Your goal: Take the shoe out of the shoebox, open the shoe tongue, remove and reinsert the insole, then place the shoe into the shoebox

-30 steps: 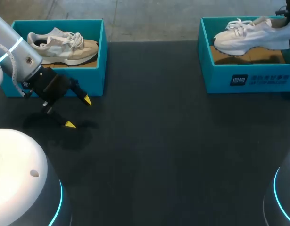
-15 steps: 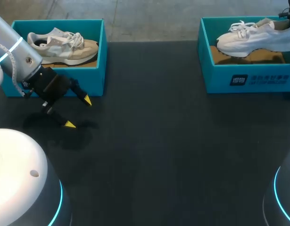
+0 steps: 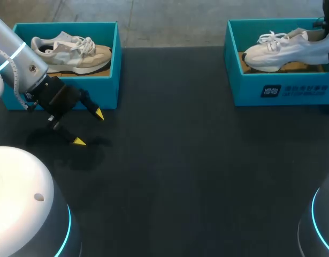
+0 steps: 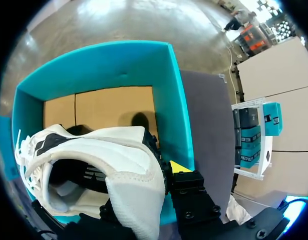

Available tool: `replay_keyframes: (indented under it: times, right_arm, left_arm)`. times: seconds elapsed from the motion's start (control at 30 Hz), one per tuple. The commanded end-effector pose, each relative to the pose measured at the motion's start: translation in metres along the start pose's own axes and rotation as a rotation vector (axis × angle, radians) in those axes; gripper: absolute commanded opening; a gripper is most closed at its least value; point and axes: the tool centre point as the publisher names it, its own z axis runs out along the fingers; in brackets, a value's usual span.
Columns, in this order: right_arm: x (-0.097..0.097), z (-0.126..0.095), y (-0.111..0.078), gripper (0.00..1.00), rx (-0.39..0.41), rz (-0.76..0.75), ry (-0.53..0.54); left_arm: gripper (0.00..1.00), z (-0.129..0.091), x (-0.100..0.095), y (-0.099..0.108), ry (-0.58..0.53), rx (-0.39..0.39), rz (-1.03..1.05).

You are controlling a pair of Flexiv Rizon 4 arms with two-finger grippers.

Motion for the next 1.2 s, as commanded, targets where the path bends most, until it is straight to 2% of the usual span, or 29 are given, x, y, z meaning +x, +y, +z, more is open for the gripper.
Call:
replay_keyframes:
  times: [0.03,0.27,0.47,0.63,0.8,1.2]
  right_arm:
    - [0.001,0.002,-0.001,0.0,-0.005,0.001,-0.003]
    - [0.0,0.007,-0.01,0.0,0.001,0.002,0.002]
    - [-0.001,0.005,-0.025,0.0,0.008,0.015,0.003]
    - [0.0,0.017,-0.034,0.0,0.043,0.028,-0.017]
    - [0.0,0.026,-0.043,0.0,0.041,0.032,0.003]
    - [0.003,0.039,-0.047,0.0,0.038,0.02,0.013]
  left_arm:
    - [1.0,0.0,-0.001,0.0,0.004,-0.002,0.0]
    - [1.0,0.0,-0.001,0.0,0.004,-0.002,0.0]
    - [1.0,0.0,-0.001,0.0,0.004,-0.002,0.0]
    - [1.0,0.0,-0.001,0.0,0.004,-0.002,0.0]
    - [1.0,0.0,-0.001,0.0,0.004,-0.002,0.0]
    - [1.0,0.0,-0.001,0.0,0.004,-0.002,0.0]
